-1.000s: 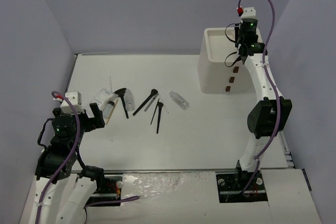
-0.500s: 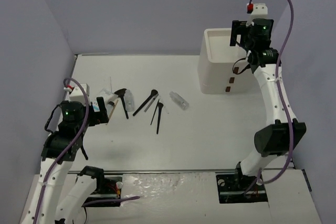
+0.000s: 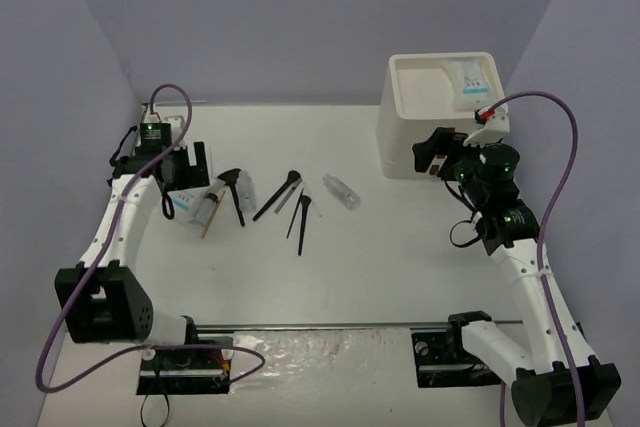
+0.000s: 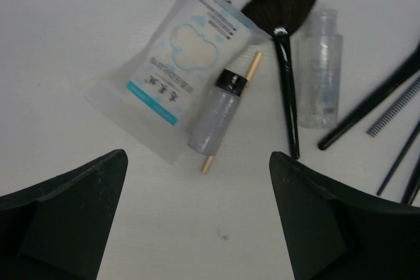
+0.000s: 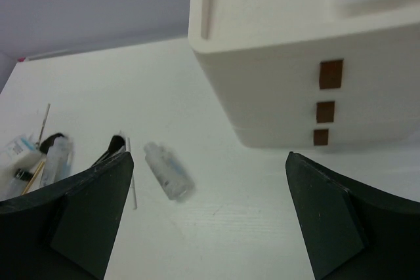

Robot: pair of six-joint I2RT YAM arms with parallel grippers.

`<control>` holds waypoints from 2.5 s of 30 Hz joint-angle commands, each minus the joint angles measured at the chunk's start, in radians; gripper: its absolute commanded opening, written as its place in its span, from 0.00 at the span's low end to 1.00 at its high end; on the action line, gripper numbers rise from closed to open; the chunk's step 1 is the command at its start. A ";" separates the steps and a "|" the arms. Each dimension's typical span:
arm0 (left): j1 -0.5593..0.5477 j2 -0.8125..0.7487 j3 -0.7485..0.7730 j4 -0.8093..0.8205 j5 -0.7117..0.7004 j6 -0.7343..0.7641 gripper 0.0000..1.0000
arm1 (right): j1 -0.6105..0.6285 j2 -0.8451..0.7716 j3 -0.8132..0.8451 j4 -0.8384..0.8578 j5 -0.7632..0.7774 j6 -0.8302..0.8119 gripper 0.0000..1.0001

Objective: Organize the makeup

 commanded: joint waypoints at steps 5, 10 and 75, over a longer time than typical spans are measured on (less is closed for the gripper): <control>0.189 0.249 0.174 0.092 0.325 0.065 0.87 | 0.109 -0.061 -0.149 0.198 -0.122 0.103 0.99; 0.255 0.388 0.225 0.121 0.427 0.070 0.81 | 0.121 -0.105 -0.213 0.211 -0.178 0.090 0.99; -0.406 -0.372 -0.311 0.857 0.214 -0.796 0.15 | 0.698 0.437 0.099 0.578 -0.119 0.237 0.96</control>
